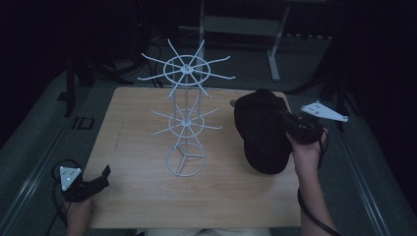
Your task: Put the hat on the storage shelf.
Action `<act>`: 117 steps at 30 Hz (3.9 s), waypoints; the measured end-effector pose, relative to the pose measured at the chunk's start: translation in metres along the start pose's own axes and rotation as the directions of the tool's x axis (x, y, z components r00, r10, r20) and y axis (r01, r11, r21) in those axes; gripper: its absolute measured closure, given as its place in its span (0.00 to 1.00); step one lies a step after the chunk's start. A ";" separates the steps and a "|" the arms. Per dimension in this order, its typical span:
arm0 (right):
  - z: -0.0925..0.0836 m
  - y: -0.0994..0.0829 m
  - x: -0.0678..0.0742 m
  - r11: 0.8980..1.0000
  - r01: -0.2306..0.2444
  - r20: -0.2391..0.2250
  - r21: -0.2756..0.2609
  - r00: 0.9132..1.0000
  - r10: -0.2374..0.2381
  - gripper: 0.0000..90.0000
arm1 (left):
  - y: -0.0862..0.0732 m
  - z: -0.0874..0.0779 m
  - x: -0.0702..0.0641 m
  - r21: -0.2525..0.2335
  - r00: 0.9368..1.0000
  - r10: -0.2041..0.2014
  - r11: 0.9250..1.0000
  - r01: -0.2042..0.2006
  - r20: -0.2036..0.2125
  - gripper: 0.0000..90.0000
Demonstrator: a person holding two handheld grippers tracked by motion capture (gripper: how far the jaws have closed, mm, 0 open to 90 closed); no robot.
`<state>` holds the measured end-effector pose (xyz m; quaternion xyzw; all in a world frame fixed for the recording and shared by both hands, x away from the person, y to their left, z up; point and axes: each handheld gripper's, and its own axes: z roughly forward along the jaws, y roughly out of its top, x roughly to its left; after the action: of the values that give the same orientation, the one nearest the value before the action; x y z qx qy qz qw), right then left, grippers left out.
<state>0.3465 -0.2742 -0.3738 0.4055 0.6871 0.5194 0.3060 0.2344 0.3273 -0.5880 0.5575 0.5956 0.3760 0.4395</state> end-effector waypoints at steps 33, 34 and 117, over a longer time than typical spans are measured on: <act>-0.104 0.125 0.085 0.912 0.116 -0.147 -0.394 0.971 -0.187 0.92 | 0.000 0.000 0.000 0.000 1.000 0.003 1.000 -0.003 -0.001 0.02; -0.103 0.126 0.089 0.911 0.112 -0.165 -0.396 0.968 -0.190 0.92 | 0.000 0.000 0.000 0.000 1.000 0.004 1.000 -0.004 -0.001 0.02; -0.034 -0.042 0.024 0.997 0.050 -0.185 -0.064 0.981 -0.061 0.16 | 0.000 0.000 0.000 0.000 1.000 0.001 1.000 -0.001 0.000 0.02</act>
<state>0.2960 -0.2750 -0.4049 0.3262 0.7084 0.5664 0.2663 0.2344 0.3271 -0.5880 0.5578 0.5952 0.3762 0.4395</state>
